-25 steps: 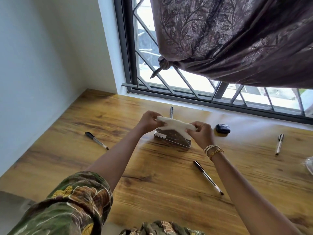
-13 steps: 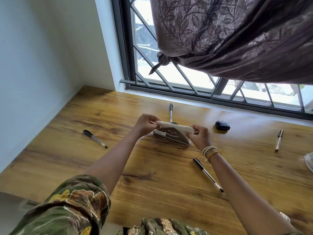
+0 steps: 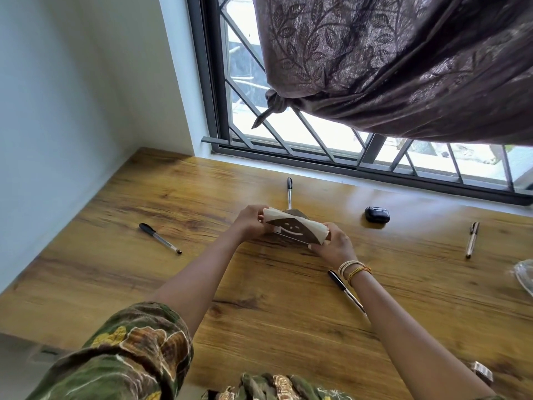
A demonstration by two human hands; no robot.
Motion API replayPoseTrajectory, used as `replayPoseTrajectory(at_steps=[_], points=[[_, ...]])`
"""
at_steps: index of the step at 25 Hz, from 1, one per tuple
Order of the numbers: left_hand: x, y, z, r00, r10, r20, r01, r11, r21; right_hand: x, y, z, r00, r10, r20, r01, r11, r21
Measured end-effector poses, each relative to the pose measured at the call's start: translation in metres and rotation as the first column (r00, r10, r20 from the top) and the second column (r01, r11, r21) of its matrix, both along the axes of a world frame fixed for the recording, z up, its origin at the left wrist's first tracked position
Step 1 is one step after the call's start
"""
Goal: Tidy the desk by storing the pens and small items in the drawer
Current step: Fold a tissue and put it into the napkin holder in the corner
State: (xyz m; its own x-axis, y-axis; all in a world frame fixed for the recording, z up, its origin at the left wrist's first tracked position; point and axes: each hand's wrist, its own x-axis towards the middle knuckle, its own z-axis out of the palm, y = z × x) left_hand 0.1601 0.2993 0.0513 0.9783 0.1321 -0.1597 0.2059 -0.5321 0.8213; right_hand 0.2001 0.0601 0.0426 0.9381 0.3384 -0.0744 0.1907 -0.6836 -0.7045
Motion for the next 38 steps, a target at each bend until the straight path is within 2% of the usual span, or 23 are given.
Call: replayPoseTrajectory(at_steps=[4,7,13,18,24,29,32,38], points=[[-0.002,0.000,-0.001,0.999,0.012,0.053,-0.013,1.000,0.011,0.003,-0.002,-0.002,0.999,-0.029,0.044,0.027,0.998,0.048],[-0.011,0.002,0.002,0.996,0.038,0.080,-0.032,0.997,-0.069,0.004,-0.003,0.002,1.000,-0.017,0.022,0.014,0.993,0.120],[-0.049,0.015,0.017,0.987,0.141,0.072,-0.114,0.949,-0.295,0.002,0.016,0.011,0.986,0.086,-0.139,-0.035,0.941,0.335],[-0.101,0.019,0.025,0.950,0.308,0.057,-0.271,0.899,-0.345,-0.014,0.044,0.027,0.960,0.202,-0.195,-0.108,0.907,0.406],[-0.158,0.016,0.038,0.816,0.569,0.106,-0.501,0.786,-0.362,-0.039,0.086,0.040,0.947,0.218,-0.238,-0.119,0.921,0.370],[-0.181,0.051,0.043,0.599,0.784,0.163,-0.711,0.614,-0.342,-0.055,0.138,0.042,0.951,0.243,-0.191,-0.175,0.933,0.314],[-0.183,0.093,0.042,0.528,0.833,0.165,-0.769,0.551,-0.323,-0.061,0.181,0.039,0.932,0.283,-0.225,-0.202,0.924,0.325],[-0.166,0.202,0.033,0.475,0.855,0.210,-0.828,0.515,-0.222,-0.060,0.290,0.030,0.942,0.292,-0.164,-0.238,0.928,0.288]])
